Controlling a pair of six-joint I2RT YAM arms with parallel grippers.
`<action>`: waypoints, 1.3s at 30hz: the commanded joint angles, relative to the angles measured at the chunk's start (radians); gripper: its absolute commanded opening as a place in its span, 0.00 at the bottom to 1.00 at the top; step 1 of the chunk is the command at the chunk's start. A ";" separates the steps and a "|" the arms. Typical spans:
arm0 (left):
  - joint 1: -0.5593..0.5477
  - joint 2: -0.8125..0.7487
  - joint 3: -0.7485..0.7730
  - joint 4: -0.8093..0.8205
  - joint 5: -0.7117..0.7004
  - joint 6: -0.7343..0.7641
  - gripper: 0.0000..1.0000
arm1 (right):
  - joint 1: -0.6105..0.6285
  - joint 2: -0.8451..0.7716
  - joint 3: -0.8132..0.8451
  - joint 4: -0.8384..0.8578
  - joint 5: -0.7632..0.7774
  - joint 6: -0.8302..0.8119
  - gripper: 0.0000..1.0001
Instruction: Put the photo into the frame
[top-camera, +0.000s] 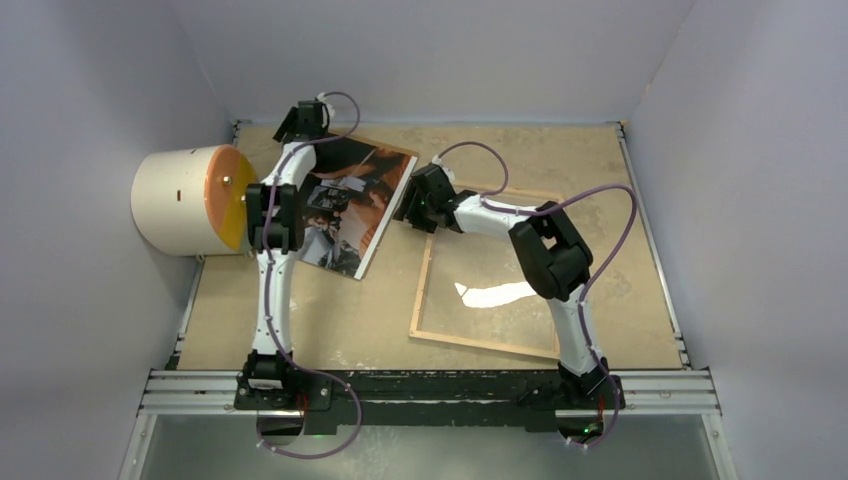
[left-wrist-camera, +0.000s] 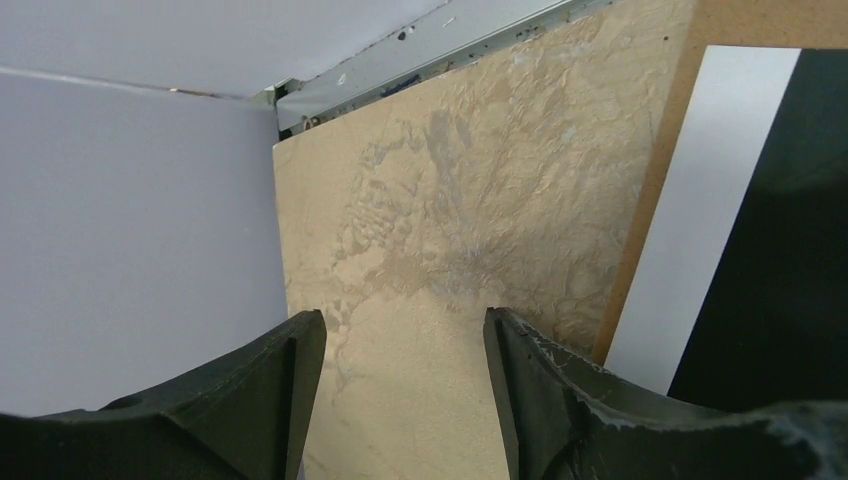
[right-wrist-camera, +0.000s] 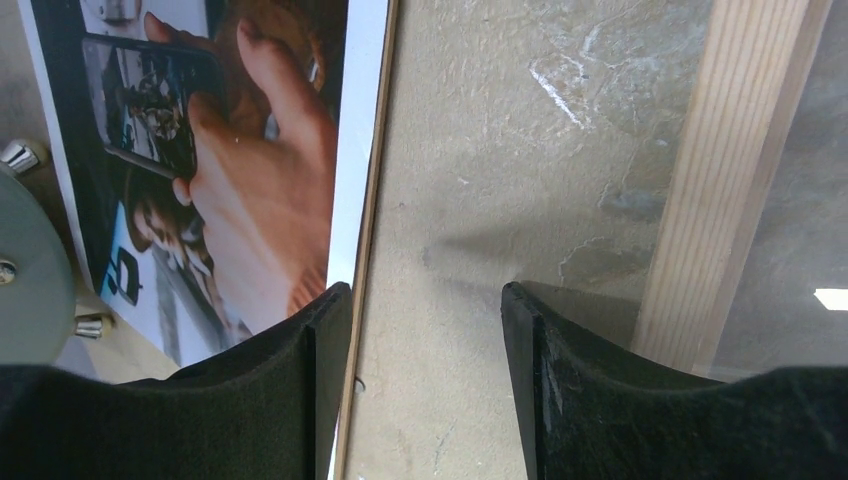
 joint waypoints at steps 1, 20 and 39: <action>0.021 0.029 -0.022 -0.314 0.229 -0.055 0.64 | -0.010 0.005 -0.036 -0.002 0.046 0.034 0.60; 0.025 -0.331 -0.624 -0.431 0.654 0.013 0.62 | -0.063 -0.031 -0.148 0.002 0.046 0.114 0.60; -0.034 -0.490 -0.934 -0.322 0.599 0.053 0.57 | 0.013 -0.057 -0.011 -0.023 0.129 -0.015 0.47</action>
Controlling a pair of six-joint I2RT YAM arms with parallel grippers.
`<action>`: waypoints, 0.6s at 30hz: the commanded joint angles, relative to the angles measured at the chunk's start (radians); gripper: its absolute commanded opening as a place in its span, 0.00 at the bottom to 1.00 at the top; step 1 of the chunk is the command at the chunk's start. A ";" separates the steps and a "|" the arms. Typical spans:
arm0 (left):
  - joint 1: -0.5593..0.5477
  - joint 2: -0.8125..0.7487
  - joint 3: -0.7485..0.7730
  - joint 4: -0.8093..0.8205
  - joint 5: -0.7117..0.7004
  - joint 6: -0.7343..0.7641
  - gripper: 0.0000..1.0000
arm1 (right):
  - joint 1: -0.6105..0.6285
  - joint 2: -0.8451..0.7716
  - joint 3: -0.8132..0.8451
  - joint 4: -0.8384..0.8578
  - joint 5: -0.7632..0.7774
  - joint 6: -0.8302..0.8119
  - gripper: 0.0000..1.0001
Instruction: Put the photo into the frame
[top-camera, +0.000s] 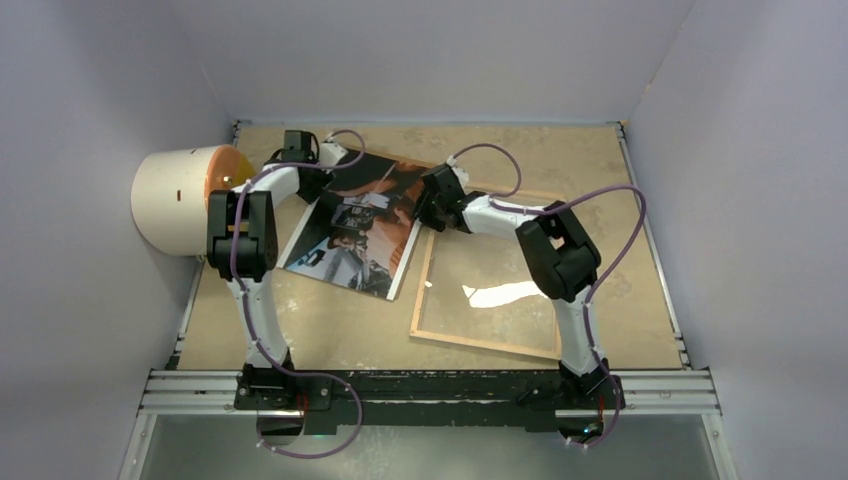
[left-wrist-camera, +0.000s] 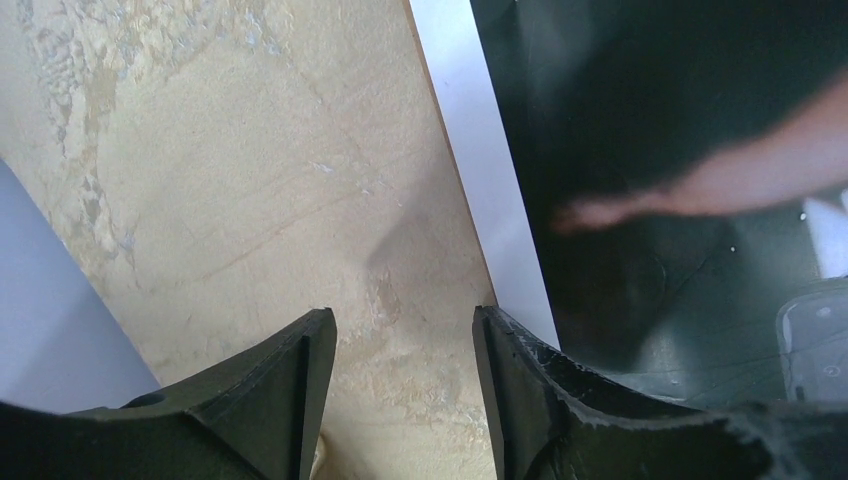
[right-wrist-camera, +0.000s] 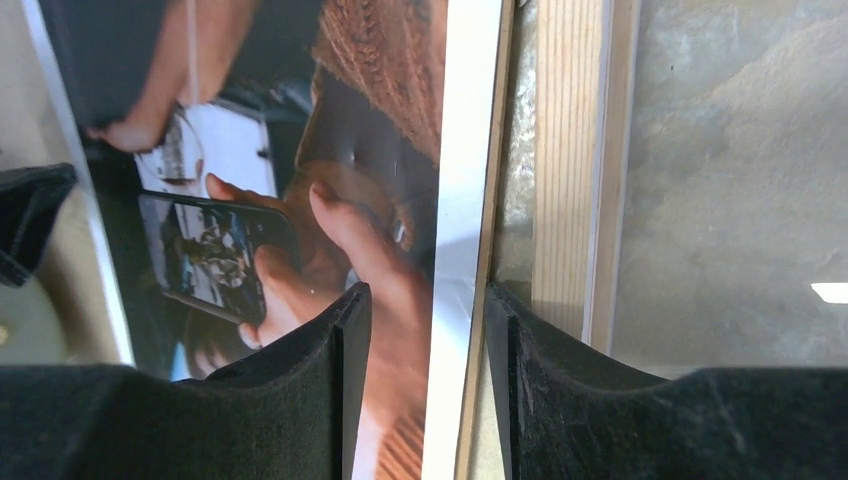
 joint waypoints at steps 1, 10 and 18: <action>-0.039 0.082 -0.105 -0.265 0.099 -0.019 0.57 | 0.058 -0.012 0.080 -0.078 0.089 -0.085 0.47; -0.051 0.012 -0.172 -0.238 0.048 -0.010 0.55 | 0.127 0.051 0.217 -0.181 0.194 -0.218 0.46; -0.070 0.004 -0.217 -0.204 -0.019 -0.008 0.53 | 0.162 0.065 0.284 -0.212 0.242 -0.290 0.45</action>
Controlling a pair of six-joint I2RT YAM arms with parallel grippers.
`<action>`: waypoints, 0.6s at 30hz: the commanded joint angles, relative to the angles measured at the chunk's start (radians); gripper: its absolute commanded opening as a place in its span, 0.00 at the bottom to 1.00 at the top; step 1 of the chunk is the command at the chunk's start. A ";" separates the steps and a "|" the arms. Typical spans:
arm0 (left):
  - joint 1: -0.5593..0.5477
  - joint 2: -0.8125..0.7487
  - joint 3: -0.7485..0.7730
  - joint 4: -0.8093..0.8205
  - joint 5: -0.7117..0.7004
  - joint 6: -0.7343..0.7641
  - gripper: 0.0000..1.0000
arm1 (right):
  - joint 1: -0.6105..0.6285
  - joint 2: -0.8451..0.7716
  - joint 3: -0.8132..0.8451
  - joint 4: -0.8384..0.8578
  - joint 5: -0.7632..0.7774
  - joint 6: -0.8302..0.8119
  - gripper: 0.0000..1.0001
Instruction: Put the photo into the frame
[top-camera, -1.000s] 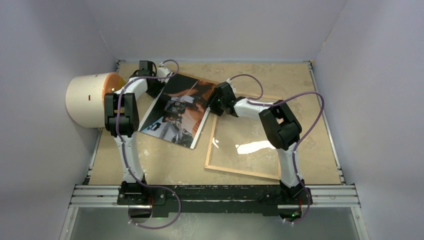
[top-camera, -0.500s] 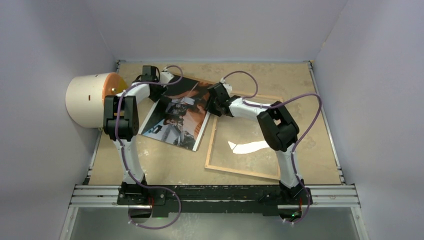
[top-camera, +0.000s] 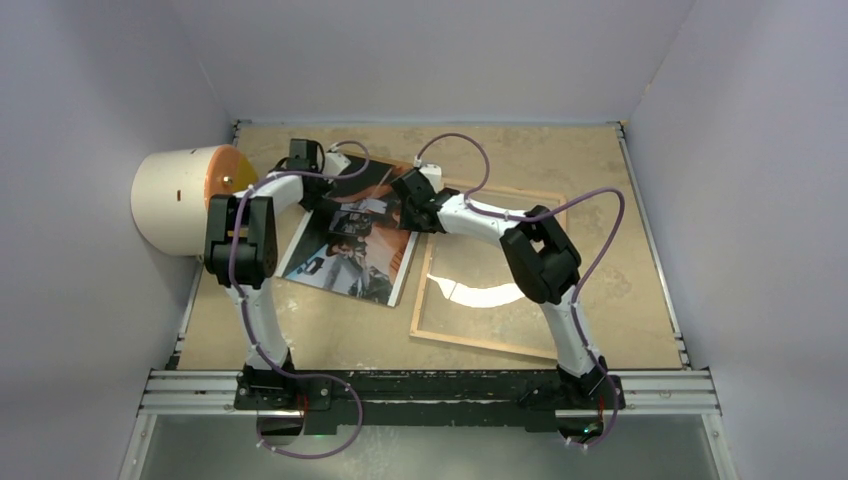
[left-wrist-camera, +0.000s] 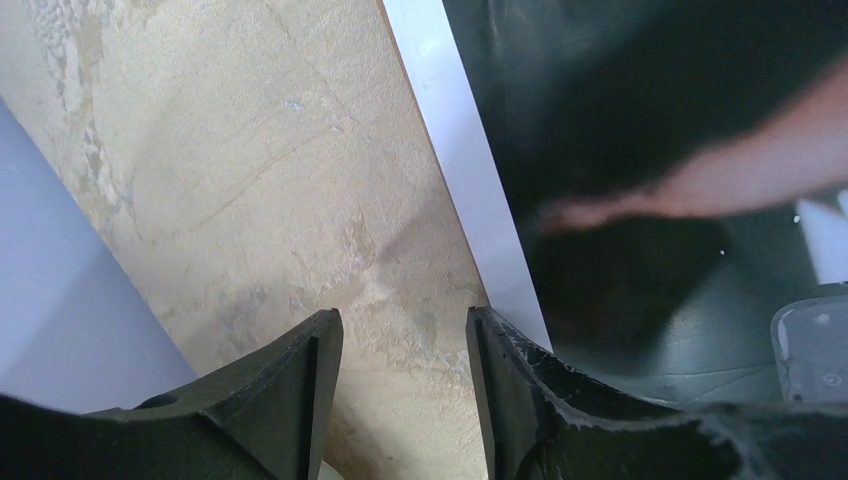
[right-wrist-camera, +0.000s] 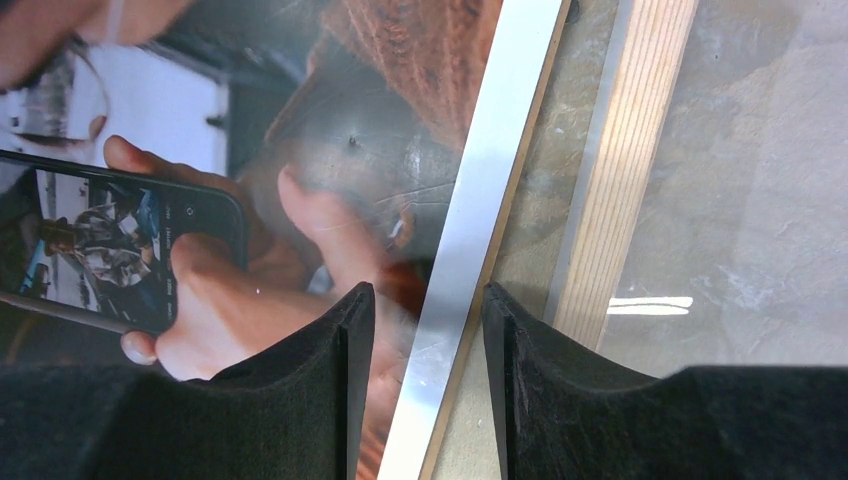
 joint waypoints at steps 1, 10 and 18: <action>-0.044 0.070 -0.106 -0.228 0.063 -0.031 0.53 | 0.037 -0.003 0.080 0.064 0.009 -0.041 0.45; -0.038 -0.010 -0.080 -0.284 0.062 -0.043 0.52 | 0.034 -0.035 0.004 0.165 -0.167 -0.036 0.46; -0.036 -0.060 -0.129 -0.279 0.016 -0.036 0.52 | 0.034 -0.059 0.024 0.012 -0.105 -0.008 0.65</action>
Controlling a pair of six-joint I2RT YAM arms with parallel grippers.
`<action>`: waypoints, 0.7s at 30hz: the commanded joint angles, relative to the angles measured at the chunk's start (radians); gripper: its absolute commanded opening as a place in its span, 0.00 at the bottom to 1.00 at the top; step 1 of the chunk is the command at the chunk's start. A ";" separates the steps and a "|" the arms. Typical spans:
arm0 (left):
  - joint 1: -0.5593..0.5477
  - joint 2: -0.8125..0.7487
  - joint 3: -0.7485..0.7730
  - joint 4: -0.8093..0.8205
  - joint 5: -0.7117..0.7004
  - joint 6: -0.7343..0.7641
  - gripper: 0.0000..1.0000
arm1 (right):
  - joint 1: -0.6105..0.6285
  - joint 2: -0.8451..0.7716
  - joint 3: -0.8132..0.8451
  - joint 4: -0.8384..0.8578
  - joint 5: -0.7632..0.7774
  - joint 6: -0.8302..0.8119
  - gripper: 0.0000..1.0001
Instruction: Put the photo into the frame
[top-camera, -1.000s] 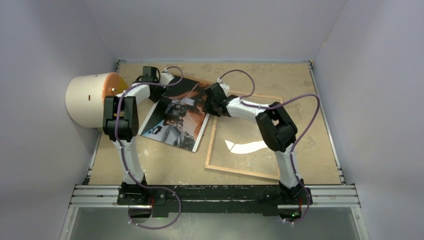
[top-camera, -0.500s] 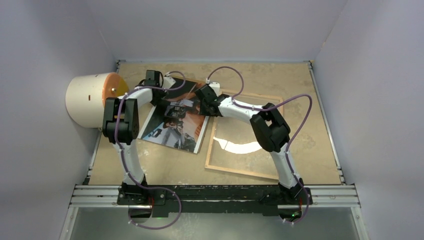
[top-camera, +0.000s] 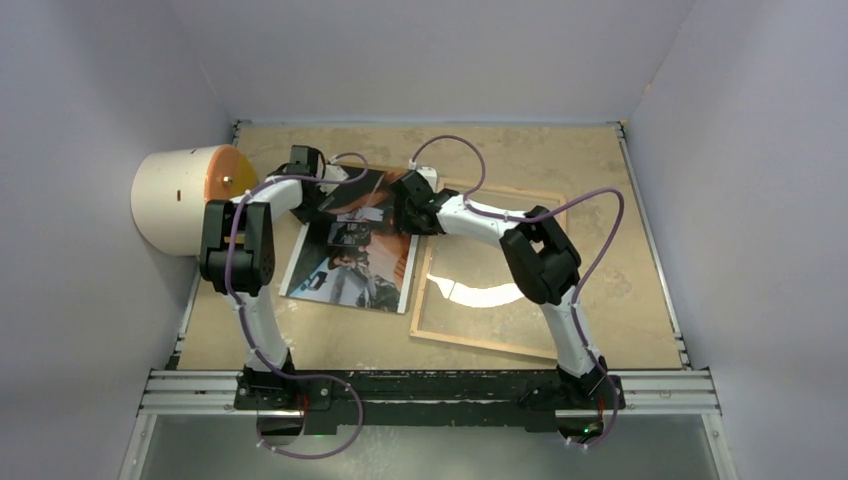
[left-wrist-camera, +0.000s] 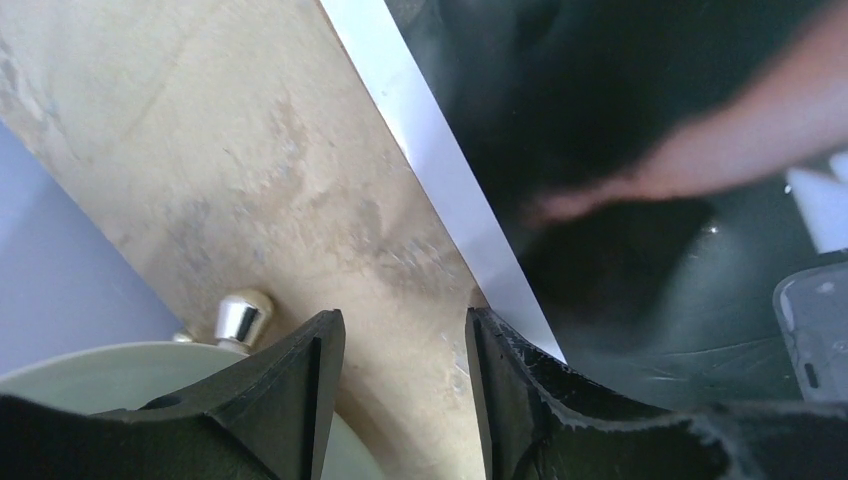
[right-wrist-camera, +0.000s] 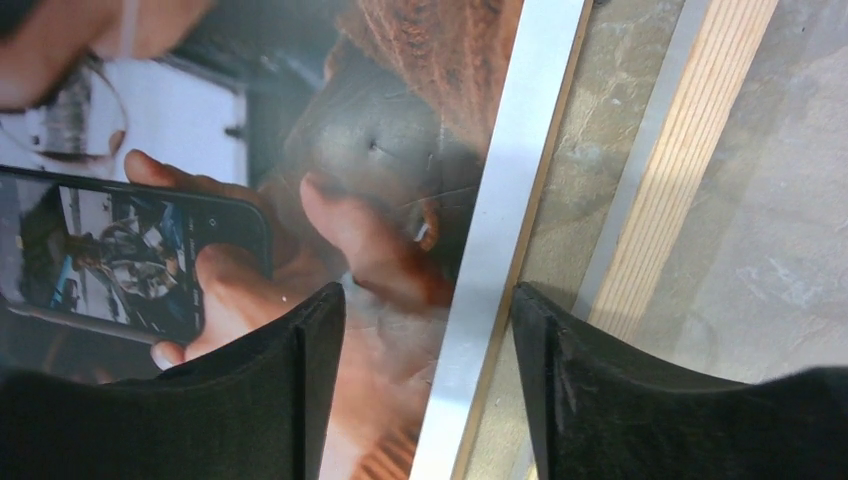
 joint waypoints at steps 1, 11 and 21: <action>-0.019 -0.002 -0.067 -0.171 0.095 -0.035 0.52 | 0.023 -0.086 -0.017 0.044 -0.058 0.056 0.72; 0.034 -0.045 0.059 -0.196 0.073 -0.087 0.58 | 0.005 -0.125 -0.078 0.027 -0.147 0.095 0.84; 0.034 -0.036 0.116 -0.187 0.086 -0.126 0.60 | -0.045 -0.130 -0.147 -0.014 -0.149 0.109 0.82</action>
